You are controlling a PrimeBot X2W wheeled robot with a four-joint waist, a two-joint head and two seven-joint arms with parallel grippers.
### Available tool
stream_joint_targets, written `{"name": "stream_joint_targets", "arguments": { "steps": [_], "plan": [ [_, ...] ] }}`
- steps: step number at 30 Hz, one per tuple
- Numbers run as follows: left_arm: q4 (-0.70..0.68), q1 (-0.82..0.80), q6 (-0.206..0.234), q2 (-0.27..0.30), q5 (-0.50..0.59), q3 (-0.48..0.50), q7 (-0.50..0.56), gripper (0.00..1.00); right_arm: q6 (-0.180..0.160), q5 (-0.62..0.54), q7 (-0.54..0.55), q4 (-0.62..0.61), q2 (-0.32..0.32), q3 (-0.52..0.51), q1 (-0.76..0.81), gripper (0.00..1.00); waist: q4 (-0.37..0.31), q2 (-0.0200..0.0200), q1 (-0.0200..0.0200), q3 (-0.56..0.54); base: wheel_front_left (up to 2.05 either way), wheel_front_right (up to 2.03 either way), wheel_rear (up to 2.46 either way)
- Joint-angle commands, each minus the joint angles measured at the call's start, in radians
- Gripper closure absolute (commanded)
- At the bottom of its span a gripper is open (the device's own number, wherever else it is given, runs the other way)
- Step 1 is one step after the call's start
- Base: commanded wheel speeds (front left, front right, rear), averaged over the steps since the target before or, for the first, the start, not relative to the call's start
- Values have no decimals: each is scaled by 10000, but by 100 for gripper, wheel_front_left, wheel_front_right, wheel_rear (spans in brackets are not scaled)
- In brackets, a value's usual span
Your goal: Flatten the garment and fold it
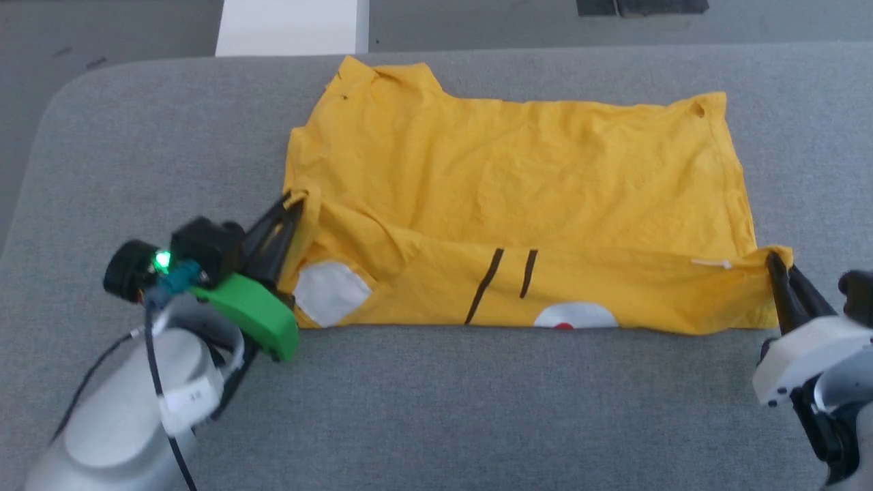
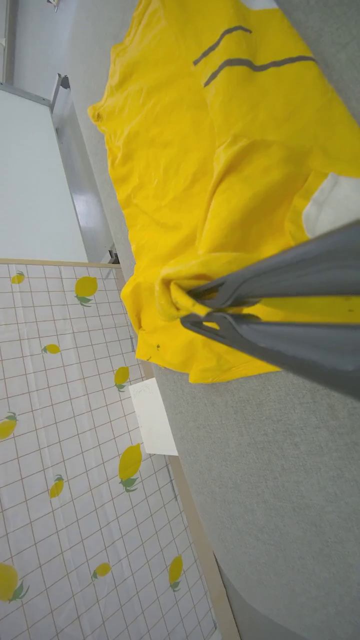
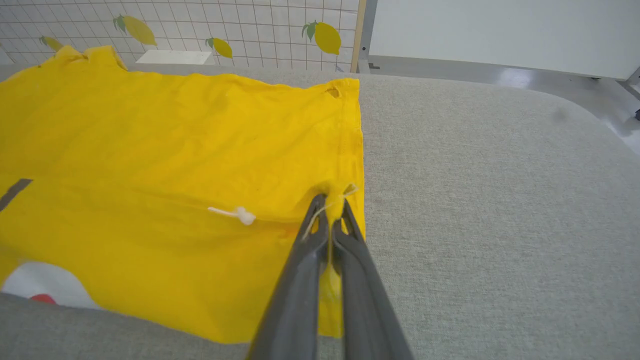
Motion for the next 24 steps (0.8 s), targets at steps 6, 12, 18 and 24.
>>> {"name": "stream_joint_targets", "arguments": {
  "steps": [6, 12, 18, 24],
  "plan": [
    [1234, -982, -699, 44, -739, 88, 1119, 100, -13, 238, 840, 959, -173, 61, -1305, 100, -222, 0, 1, 805, 0, 0, 0],
    [2327, -1282, -1192, -97, -1757, 105, 2525, 100, -13, 803, 2149, 1844, -346, 293, -2303, 100, -246, 0, 1, 1194, 0, 0, 0],
    [2892, -1026, -1332, -270, -3192, 71, 4688, 100, -13, 1410, 4278, 2619, -527, 431, -3023, 100, -188, 0, 1, 1296, 0, 0, 0],
    [2450, -810, -787, -367, -3117, 572, 3525, 0, -13, 1482, 5348, 2350, -349, -54, -3091, 52, -36, 0, 1, 982, 0, 0, 0]
  ]
}}
